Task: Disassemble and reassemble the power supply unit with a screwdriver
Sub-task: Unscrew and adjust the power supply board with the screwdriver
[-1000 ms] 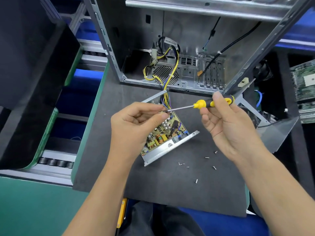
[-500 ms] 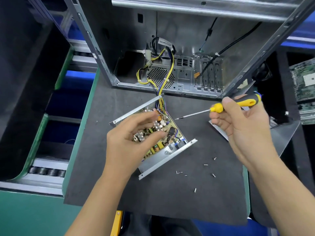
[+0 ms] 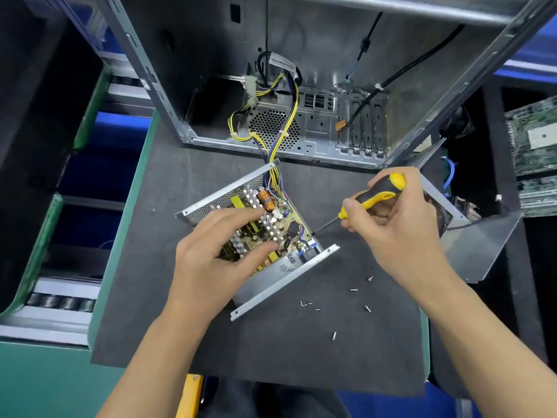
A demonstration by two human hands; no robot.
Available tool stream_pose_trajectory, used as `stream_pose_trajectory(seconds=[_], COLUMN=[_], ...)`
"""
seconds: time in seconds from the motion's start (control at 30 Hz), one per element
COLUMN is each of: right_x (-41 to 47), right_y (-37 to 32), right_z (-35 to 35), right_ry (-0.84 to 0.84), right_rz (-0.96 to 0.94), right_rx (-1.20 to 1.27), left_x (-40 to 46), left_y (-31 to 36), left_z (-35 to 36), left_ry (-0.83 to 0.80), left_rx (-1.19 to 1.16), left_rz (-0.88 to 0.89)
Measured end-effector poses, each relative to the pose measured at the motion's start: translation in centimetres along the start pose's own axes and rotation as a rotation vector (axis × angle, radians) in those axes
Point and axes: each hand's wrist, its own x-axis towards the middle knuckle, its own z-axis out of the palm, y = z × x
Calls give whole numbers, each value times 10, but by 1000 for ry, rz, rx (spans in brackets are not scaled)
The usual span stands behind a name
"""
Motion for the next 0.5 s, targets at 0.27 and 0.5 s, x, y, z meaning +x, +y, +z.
stream_pose_trajectory(seconds=[0.27, 0.5], right_x=[1, 1], right_y=[4, 1], right_z=[4, 5], right_ry=[1, -22], right_rz=[-24, -17], right_rx=[-54, -87], left_x=[-1, -2], left_y=[-1, -4], left_z=[1, 1], left_ry=[3, 8], left_rx=[-11, -16], left_rz=[24, 55])
